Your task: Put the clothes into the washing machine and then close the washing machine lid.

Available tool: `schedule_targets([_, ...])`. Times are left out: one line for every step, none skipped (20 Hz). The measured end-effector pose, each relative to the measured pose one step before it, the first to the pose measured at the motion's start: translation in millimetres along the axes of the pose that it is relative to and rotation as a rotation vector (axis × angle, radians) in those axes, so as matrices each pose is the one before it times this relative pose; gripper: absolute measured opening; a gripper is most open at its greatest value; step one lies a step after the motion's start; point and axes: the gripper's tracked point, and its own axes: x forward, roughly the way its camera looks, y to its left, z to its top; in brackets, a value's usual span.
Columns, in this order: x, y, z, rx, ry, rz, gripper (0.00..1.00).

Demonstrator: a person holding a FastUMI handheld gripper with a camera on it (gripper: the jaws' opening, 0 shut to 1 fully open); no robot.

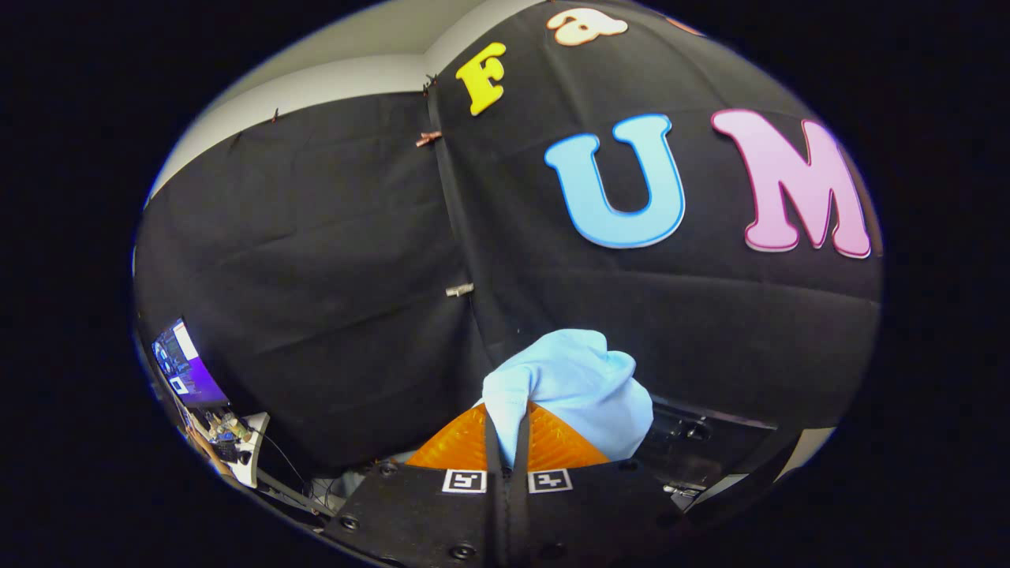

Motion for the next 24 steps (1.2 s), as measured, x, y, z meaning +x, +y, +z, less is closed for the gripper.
schedule_targets([9.52,-8.51,-17.28,-0.00816,0.03632,-0.00449,0.05])
schedule_targets([8.51,-9.01,-14.17,-0.00831,0.03204,-0.00826,0.05])
schedule_targets([6.99,-7.01,-13.61,-0.00432,0.02974,-0.00490,0.05])
schedule_targets([7.44,-7.91,-12.94,-0.00122,0.03301,-0.00884,0.05])
schedule_targets([6.70,-4.23,-13.88,0.00012,0.03954,-0.00378,0.05])
schedule_targets([7.66,-2.74,-12.40,-0.00255,0.02837,0.00660,0.05])
schedule_targets([8.44,-3.49,-11.60,-0.00820,0.02060,0.00054,0.05])
schedule_targets([6.51,-5.39,-11.58,-0.01119,0.03186,-0.01090,0.05])
schedule_targets([4.27,-5.01,-15.82,-0.00564,0.05256,-0.01488,0.05])
schedule_targets([3.77,-1.24,-11.65,0.00376,0.04697,-0.00049,0.05])
schedule_targets([4.87,1.79,-8.79,0.00779,0.03621,0.00131,0.05])
schedule_targets([2.91,0.02,-5.53,0.00527,0.02406,0.00025,0.05])
schedule_targets([0.84,-1.11,-3.13,0.00142,0.01265,0.00289,0.05])
schedule_targets([0.52,-0.02,-0.87,-0.00102,0.00394,0.00247,0.05])
schedule_targets([-4.27,1.94,1.51,-0.00162,0.00299,0.00183,0.05])
schedule_targets([-1.73,-0.40,0.43,-0.00053,0.00516,-0.00385,0.07])
schedule_targets([5.17,-1.55,-4.12,0.00134,0.00712,-0.00635,0.07])
schedule_targets([1.45,-2.01,-1.35,0.00276,0.00734,-0.00562,0.07])
schedule_targets([2.36,-1.62,-1.27,0.00556,0.00426,-0.00503,0.07])
schedule_targets([-0.22,-1.71,0.33,0.00854,0.00146,-0.00635,0.07])
schedule_targets([0.56,0.56,0.05,0.01499,0.00185,0.00768,0.10])
schedule_targets([-6.20,0.25,6.45,0.01832,-0.01016,0.00381,0.32])
schedule_targets([1.67,0.57,3.33,0.01319,-0.01948,0.00724,0.55])
schedule_targets([-1.12,-2.69,7.65,0.01125,-0.02438,-0.00054,0.78])
